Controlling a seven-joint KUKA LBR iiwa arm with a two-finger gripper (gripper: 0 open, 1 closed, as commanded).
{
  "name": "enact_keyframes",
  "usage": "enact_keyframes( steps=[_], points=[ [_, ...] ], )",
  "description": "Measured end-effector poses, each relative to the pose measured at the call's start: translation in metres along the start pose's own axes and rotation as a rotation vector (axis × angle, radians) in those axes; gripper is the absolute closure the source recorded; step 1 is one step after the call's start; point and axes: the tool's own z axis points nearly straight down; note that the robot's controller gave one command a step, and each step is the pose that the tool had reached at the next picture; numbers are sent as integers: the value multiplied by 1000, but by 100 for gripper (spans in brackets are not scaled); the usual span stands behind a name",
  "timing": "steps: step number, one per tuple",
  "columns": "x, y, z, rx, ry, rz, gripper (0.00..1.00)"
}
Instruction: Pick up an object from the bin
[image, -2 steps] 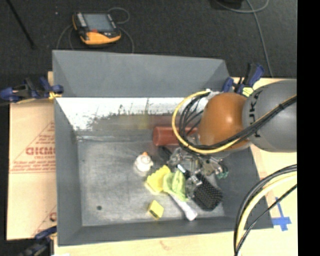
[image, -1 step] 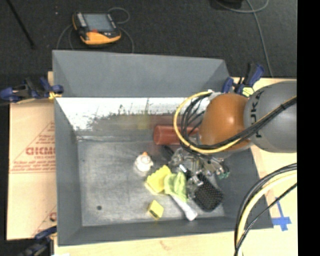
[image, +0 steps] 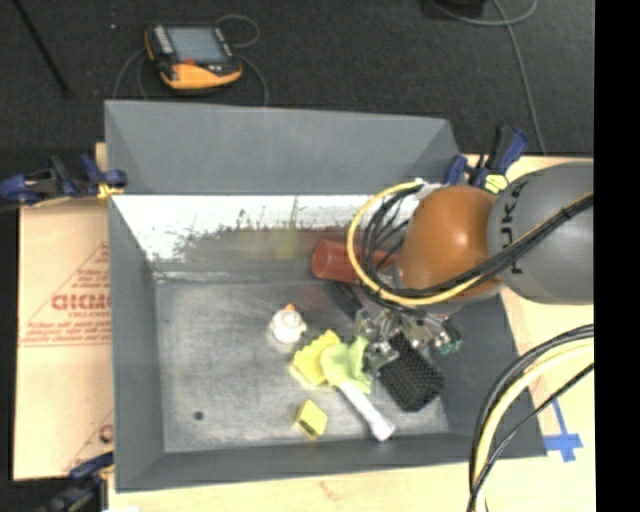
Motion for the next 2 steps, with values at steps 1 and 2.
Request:
enact_keyframes(
  steps=[1,2],
  points=[
    [0,0,0,0,0,1,100],
    [3,-3,-17,-6,4,-102,100]
  ],
)
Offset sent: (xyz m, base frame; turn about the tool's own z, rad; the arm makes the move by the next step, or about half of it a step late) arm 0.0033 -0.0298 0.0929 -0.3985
